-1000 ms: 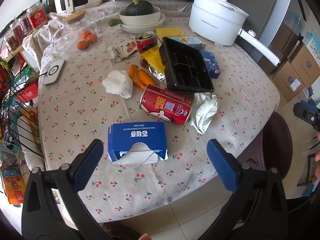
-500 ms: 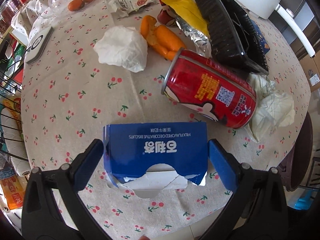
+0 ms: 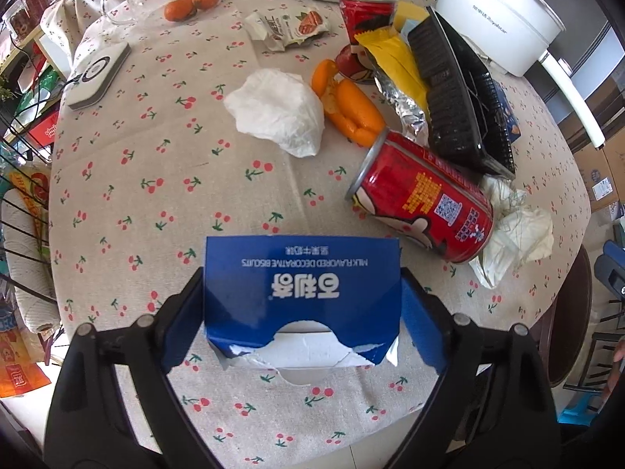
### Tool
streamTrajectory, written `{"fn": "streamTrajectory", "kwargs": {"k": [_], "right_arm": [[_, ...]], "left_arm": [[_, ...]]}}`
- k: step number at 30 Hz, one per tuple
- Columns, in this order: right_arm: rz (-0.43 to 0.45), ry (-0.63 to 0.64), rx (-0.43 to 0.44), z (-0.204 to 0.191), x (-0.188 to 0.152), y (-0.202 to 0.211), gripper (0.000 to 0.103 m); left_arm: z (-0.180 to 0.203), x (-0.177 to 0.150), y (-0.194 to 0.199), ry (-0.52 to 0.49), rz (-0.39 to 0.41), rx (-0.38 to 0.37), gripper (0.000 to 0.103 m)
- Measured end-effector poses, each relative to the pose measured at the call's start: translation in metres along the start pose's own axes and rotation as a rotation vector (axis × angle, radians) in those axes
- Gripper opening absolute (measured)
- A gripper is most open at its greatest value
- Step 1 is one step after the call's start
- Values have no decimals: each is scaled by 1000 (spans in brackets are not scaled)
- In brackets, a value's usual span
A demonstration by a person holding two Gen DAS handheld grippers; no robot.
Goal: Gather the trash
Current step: 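Grasp the blue tissue box with the left gripper while the right gripper grasps crumpled white plastic, then carry the tissue box and white plastic over the brown bin and open both grippers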
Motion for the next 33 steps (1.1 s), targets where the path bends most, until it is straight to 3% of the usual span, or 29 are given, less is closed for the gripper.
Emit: {"fn": "streamTrajectory", "kwargs": {"k": [7,14,20,25,27,28,29,33], "right_arm": [[-23,27,75,-40,15,-21,103],[-83,37,155,-75,32,-62,101],[-94,-22,280,-80,40,-80,84],[-90,-31,364,-79,39,-76,52],[-85,-18,342,-79,38,-73,48],[-81,-9,326,-78,37,-71,39],[-80,0,311,-78,37,-69,36],[-76,19,277,-70,32,-60,36]], "left_arm": [[-26,-10,30,-2,62,18,91],[-42,-24,35,7,71,25,91],[-57,-28,35,25,71,20,91],[-61,-29,38,32,78,10,91],[-60,-30,39,31,82,8,91],[-58,-30,40,29,84,7,91],[-57,-30,41,26,88,5,91],[-46,-31,47,9,108,-4,91]]}}
Point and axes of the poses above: each gripper's, at about its wrist camera, not at the fingertips, and y roughly against the way its jaws point, z to its right, x to its top, the point moved 4 cm from there along -y, roughly the way its jaws point, and after that the axes turned 10 degrees about -z, right-handed, at the moved point
